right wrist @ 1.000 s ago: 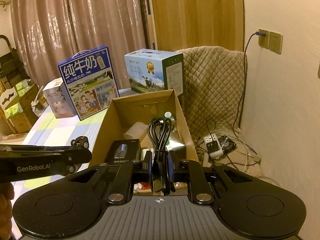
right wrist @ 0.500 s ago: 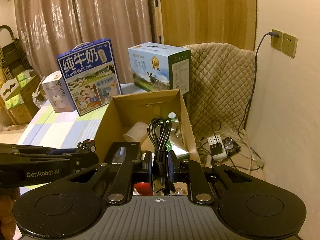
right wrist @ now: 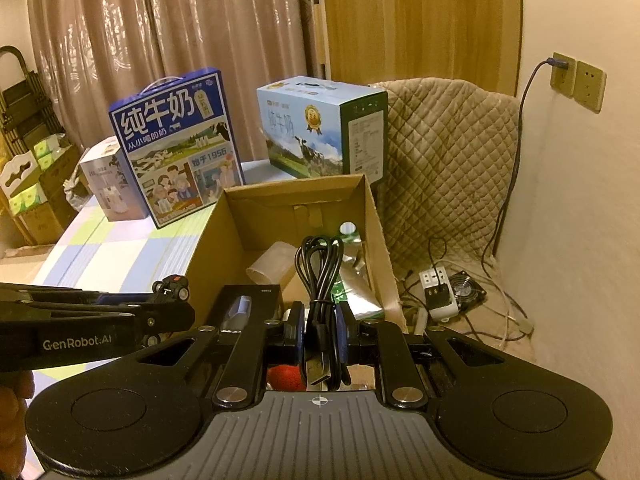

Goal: Organize objects
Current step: 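Lower the toy car and cable with both tools into the cardboard box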

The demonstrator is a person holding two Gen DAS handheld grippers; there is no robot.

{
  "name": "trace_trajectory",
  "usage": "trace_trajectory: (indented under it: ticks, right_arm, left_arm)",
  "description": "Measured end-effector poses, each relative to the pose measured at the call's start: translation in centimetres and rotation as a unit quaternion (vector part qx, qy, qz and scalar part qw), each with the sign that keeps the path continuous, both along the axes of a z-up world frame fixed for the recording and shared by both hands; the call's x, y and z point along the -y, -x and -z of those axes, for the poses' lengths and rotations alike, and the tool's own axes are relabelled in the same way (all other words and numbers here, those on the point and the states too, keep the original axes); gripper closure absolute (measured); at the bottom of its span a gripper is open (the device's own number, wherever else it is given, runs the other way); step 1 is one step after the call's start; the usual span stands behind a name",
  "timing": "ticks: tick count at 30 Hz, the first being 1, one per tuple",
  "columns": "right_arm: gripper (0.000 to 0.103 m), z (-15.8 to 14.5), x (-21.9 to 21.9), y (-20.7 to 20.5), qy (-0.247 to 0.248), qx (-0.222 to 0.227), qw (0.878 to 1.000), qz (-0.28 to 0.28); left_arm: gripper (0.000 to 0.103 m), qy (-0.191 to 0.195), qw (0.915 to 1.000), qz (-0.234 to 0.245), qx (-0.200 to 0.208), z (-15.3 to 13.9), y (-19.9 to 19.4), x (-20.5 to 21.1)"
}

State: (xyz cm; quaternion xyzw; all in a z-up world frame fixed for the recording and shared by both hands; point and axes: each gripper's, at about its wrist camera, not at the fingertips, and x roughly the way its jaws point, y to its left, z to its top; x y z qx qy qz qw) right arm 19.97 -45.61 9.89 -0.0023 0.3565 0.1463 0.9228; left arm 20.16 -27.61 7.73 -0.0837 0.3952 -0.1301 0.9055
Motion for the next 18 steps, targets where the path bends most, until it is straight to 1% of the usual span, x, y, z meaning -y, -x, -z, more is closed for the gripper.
trace_trajectory:
  ticks: [18]
  right_arm:
    - [0.090, 0.4, 0.4, -1.4, -0.010, -0.008, 1.000, 0.004]
  left_arm:
    - [0.078, -0.006, 0.9999, 0.005, -0.006, 0.4, -1.0, 0.9]
